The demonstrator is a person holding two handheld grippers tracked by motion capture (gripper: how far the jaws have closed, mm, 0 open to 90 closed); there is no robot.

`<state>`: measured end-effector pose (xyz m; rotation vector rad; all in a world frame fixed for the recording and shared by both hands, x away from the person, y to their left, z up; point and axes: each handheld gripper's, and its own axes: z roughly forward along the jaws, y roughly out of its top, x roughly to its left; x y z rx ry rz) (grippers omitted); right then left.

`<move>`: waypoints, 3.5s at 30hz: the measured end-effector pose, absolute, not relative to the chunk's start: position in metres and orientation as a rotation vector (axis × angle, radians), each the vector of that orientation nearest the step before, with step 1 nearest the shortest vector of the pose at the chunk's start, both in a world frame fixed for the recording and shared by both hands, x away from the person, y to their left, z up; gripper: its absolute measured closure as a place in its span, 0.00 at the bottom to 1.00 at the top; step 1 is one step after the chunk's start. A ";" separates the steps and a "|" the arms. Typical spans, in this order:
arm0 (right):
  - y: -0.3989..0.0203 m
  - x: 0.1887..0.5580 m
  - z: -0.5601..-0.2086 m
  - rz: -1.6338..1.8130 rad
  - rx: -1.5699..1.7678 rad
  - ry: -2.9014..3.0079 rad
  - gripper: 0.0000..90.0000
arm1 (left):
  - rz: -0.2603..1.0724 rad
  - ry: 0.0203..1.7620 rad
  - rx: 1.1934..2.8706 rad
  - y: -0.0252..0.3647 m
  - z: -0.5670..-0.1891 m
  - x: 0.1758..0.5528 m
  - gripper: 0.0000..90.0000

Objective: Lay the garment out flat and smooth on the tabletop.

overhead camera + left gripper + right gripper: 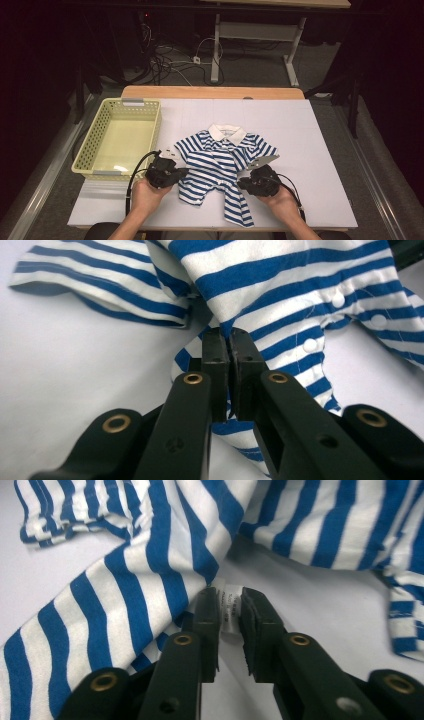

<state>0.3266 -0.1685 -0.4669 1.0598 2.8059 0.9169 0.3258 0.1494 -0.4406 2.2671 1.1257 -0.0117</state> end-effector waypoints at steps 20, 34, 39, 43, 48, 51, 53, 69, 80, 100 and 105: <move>-0.215 0.337 -0.451 0.772 1.189 2.658 1.00 | -0.055 1.091 2.299 0.138 -0.447 0.322 0.93; -0.186 0.340 -0.458 0.887 1.110 2.661 0.84 | 0.054 1.113 2.164 0.141 -0.446 0.335 0.84; -0.177 0.346 -0.470 0.834 1.104 2.739 0.91 | 0.053 1.041 2.172 0.130 -0.441 0.341 0.91; -0.173 0.346 -0.468 0.791 1.043 2.760 1.00 | 0.133 0.988 2.181 0.126 -0.433 0.335 0.91; -0.177 0.350 -0.468 0.705 1.051 2.680 1.00 | 0.131 1.070 2.162 0.136 -0.442 0.345 0.89; -0.185 0.354 -0.468 0.685 1.091 2.652 1.00 | 0.076 1.097 2.177 0.139 -0.449 0.348 0.85; -0.190 0.357 -0.468 0.662 1.106 2.633 1.00 | 0.073 1.089 2.188 0.138 -0.449 0.347 0.81; -0.189 0.339 -0.461 0.874 1.123 2.658 0.77 | 0.048 1.135 2.192 0.156 -0.448 0.336 0.77; -0.171 0.336 -0.467 0.771 1.009 2.744 1.00 | 0.021 1.154 2.199 0.155 -0.454 0.339 0.71; -0.203 0.348 -0.468 0.720 1.134 2.663 0.99 | -0.106 1.040 2.320 0.130 -0.465 0.328 0.83; -0.202 0.348 -0.468 0.715 1.131 2.660 0.99 | -0.126 0.985 2.356 0.117 -0.467 0.326 0.88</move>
